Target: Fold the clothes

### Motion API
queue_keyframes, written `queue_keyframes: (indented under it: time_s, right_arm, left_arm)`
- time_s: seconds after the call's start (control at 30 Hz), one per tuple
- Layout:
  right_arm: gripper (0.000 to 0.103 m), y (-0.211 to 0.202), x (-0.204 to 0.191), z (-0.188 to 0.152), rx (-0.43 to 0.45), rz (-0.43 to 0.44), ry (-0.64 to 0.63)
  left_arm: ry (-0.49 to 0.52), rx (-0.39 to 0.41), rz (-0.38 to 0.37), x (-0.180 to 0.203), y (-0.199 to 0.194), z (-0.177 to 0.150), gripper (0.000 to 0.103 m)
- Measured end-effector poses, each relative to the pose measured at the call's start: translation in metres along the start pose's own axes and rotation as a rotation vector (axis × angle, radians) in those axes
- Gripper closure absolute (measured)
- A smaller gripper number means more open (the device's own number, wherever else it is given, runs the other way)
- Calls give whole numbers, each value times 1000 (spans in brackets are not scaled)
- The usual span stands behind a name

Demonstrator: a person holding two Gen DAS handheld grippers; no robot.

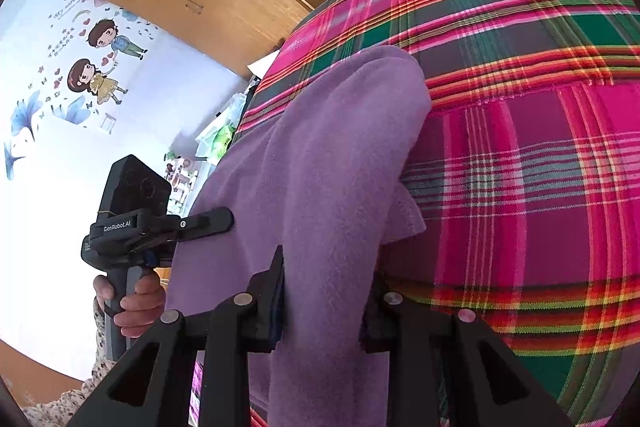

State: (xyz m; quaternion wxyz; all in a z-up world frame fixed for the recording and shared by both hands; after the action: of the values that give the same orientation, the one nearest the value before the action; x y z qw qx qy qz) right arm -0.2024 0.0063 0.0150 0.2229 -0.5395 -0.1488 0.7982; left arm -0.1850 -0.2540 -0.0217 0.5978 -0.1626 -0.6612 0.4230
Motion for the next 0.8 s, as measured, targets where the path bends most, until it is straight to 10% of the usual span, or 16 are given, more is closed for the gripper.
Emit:
queue_keyframes:
  time_s: [0.8]
  right_arm:
    - [56,-23,6,-5,21,-76,25]
  left_arm:
    - [-147,98,51,-45,-63,-25,44]
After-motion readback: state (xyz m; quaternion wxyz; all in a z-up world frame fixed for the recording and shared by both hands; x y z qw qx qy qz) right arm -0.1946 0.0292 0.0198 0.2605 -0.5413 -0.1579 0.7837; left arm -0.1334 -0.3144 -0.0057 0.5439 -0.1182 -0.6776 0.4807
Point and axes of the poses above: each gripper's, at about its wrist camera, not at the fingertips, and y roughly the way its jaws point, x to its right, z to its top, the point moved 3 cm from there along y, roughly the way its jaws point, and after that the axes turned 12 degrees about z, right-handed, at the moved point
